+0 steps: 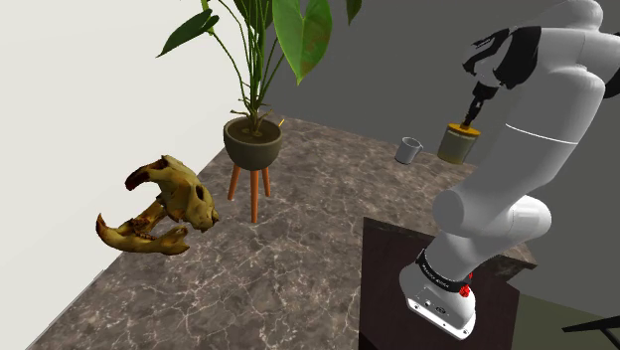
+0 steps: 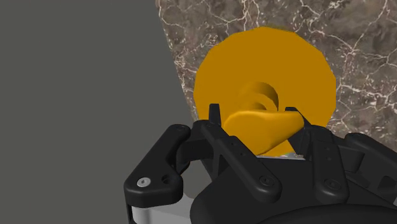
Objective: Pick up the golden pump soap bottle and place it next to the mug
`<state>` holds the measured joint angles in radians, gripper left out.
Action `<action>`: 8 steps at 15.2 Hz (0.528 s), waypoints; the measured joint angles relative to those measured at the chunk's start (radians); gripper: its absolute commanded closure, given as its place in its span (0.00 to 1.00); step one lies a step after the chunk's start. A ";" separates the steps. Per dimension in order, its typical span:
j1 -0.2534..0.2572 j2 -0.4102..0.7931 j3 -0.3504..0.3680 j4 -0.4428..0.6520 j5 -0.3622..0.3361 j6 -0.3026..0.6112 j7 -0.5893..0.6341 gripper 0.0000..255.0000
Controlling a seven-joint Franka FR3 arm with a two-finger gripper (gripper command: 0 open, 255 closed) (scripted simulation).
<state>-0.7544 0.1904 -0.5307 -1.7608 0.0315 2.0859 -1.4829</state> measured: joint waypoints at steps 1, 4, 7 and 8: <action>-0.001 0.007 0.001 -0.003 0.004 0.009 -0.001 1.00; -0.002 0.014 0.002 -0.036 0.008 0.048 -0.004 1.00; -0.004 0.026 0.004 -0.065 0.016 0.088 -0.007 1.00; -0.003 0.028 0.005 -0.075 0.017 0.099 -0.006 1.00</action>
<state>-0.7579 0.2181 -0.5259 -1.8358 0.0483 2.1850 -1.4894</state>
